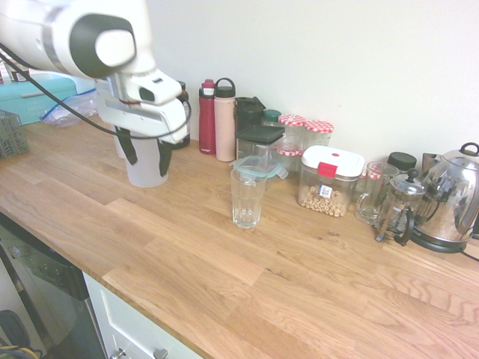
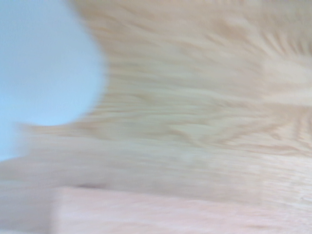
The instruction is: Pour me some water
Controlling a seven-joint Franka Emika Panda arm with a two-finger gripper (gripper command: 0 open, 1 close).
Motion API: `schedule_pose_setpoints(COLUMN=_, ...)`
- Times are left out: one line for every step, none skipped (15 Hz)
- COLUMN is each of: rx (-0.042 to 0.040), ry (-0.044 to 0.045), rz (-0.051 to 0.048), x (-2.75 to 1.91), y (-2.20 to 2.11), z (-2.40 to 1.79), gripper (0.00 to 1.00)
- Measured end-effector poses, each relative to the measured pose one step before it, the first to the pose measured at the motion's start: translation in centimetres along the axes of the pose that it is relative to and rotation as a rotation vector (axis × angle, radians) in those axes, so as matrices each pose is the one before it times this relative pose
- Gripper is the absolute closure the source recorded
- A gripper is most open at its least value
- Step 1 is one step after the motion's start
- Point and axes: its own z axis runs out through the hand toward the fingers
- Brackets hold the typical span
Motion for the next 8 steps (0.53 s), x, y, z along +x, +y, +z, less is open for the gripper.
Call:
schedule_pose_setpoints(rx=0.02297, ry=0.01305, rz=-0.02132, x=-1.367, y=-0.455, z=-1.710, gripper=0.00)
schedule_pose_setpoints(rx=0.02097, ry=0.01663, rz=-0.02124, x=-1.251, y=-0.591, z=-1.401, gripper=0.00)
schedule_pose_setpoints(rx=0.01590, ry=0.01594, rz=-0.01765, x=-1.236, y=-0.846, z=-1.035, gripper=0.00)
schedule_pose_setpoints(rx=0.01162, ry=0.01820, rz=-0.01020, x=-0.999, y=-1.002, z=-0.526, gripper=0.00)
schedule_pose_setpoints(rx=0.01264, ry=0.02182, rz=-0.00572, x=-0.902, y=-1.068, z=-0.220, gripper=0.00)
schedule_pose_setpoints(rx=0.01395, ry=0.02273, rz=-0.00600, x=-0.782, y=-0.983, z=0.083, gripper=0.00)
schedule_pose_setpoints(rx=0.01246, ry=0.02210, rz=-0.00798, x=-0.826, y=-1.058, z=0.321, gripper=0.00)
schedule_pose_setpoints(rx=0.00851, ry=0.01656, rz=-0.00440, x=-0.473, y=-0.789, z=0.464, gripper=0.00)
